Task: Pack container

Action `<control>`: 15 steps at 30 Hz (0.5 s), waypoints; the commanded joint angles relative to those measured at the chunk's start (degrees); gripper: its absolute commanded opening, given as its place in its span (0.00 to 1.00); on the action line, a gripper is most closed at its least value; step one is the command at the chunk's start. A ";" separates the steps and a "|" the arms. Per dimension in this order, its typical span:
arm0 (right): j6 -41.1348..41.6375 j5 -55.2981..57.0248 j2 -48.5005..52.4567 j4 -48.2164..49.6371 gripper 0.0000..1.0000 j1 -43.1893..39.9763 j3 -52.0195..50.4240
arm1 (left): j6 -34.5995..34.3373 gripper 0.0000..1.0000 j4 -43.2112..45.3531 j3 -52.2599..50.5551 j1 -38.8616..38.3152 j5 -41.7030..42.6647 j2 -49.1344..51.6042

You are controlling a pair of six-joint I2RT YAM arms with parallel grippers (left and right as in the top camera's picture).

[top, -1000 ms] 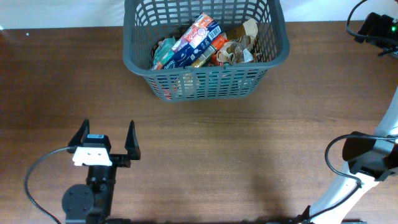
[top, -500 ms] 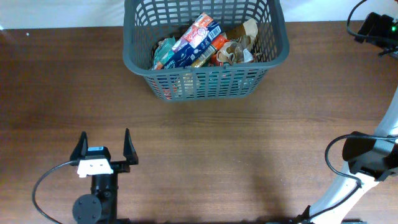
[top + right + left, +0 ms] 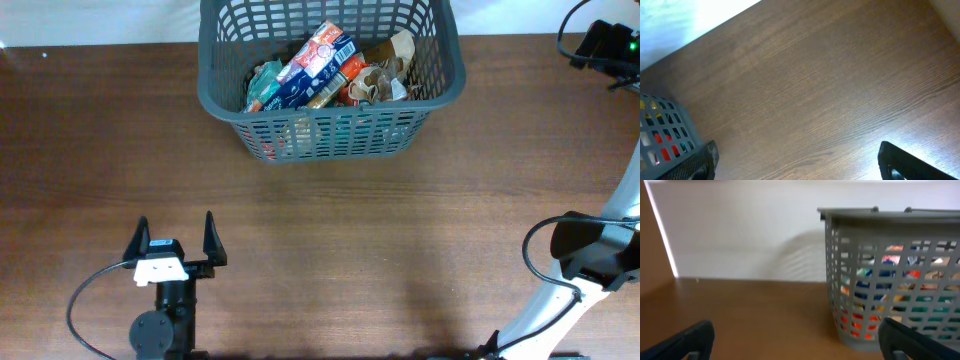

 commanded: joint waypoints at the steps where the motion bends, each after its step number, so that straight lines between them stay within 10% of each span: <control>1: 0.44 0.50 -0.72 -0.02 0.99 -0.07 0.17 | -4.76 0.99 -1.09 -1.73 0.24 -0.81 -0.61; 15: 0.44 0.50 -0.72 -0.02 0.99 -0.07 0.17 | -9.64 0.99 -6.62 -1.73 0.24 1.14 -0.61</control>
